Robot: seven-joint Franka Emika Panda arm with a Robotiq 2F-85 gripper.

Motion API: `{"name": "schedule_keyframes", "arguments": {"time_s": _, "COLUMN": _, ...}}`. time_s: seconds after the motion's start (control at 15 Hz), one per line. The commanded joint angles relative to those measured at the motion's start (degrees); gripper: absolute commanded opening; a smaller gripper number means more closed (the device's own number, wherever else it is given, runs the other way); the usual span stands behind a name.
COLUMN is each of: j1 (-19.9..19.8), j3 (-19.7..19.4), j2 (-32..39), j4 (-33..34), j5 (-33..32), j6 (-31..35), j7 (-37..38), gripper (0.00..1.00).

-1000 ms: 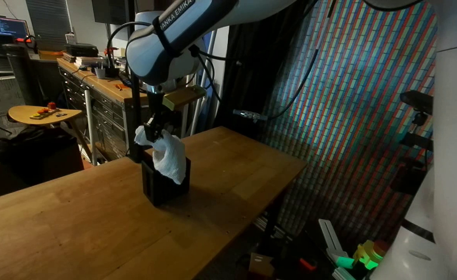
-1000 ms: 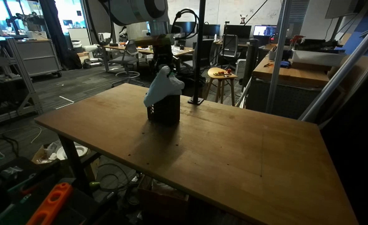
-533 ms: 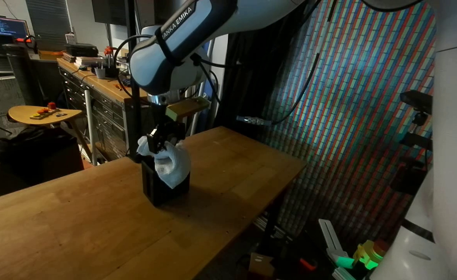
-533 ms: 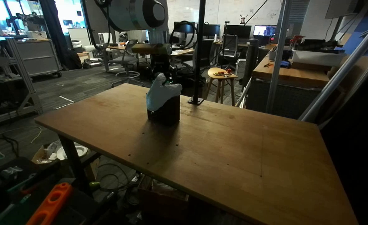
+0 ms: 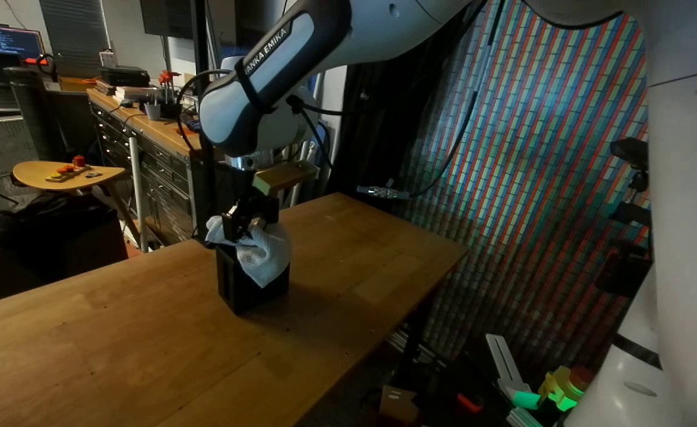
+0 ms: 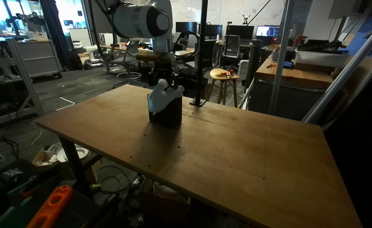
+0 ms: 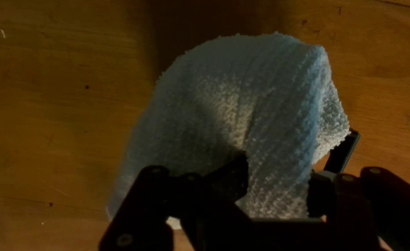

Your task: Put the towel in the box

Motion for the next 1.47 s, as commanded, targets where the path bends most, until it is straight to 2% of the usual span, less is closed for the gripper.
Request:
{"name": "schedule_keyframes", "arguments": {"time_s": 0.0, "j1": -1.22, "j3": 0.97, "j2": 1.54, "j4": 1.26, "j5": 2.09, "j6": 1.73, "j7": -2.68, "gripper": 0.03}}
{"name": "schedule_keyframes", "arguments": {"time_s": 0.33, "j1": -1.86, "j3": 1.44, "j2": 2.96, "j4": 1.09, "j5": 3.33, "j6": 1.76, "j7": -4.5, "gripper": 0.03}}
{"name": "schedule_keyframes", "arguments": {"time_s": 1.07, "j1": -4.82, "j3": 5.97, "j2": 8.71, "j4": 2.39, "j5": 10.97, "j6": 0.28, "j7": -14.03, "gripper": 0.03}}
{"name": "schedule_keyframes", "arguments": {"time_s": 1.4, "j1": -5.39, "j3": 6.13, "j2": 8.24, "j4": 2.2, "j5": 12.85, "j6": -0.57, "j7": -15.59, "gripper": 0.03}}
